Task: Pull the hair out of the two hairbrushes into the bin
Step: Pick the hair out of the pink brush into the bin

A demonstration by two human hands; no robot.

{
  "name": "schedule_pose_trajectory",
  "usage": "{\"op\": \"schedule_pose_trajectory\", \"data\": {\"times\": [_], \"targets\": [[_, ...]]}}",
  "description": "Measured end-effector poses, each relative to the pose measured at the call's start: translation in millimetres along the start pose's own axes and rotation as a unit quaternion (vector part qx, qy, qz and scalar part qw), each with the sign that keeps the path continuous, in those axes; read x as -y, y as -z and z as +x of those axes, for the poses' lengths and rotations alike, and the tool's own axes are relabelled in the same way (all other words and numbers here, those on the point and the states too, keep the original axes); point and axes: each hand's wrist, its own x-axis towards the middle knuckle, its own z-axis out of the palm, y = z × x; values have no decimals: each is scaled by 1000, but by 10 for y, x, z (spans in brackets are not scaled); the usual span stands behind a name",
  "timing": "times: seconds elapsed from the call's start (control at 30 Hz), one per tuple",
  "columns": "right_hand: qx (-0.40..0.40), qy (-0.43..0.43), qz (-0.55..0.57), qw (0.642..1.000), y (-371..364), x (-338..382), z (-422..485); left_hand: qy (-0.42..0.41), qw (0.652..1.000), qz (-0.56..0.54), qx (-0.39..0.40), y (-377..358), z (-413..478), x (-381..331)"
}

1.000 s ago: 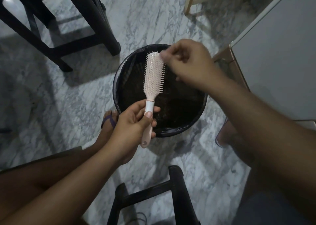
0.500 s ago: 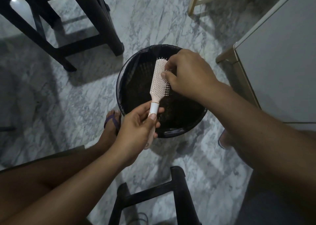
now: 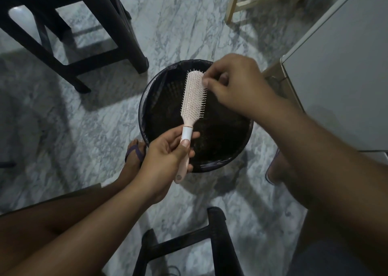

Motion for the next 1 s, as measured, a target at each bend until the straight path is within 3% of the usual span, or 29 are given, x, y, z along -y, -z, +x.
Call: {"op": "schedule_pose_trajectory", "data": {"times": [0.33,0.47,0.7,1.0], "targets": [[37,-10,-94,995,-105,26,-32,-15,996,82,-10,4,-64,77],[30,1,-95,995,-196,48,-56,0,999,48,-9,-30,-64,53],[-23,-45,69,996,-128,34,-16,4,1000,24,-18,-43,-21,25],[39,-3,-142,989,-96,60,-86,-16,998,66,-13,-53,-105,40]]}}
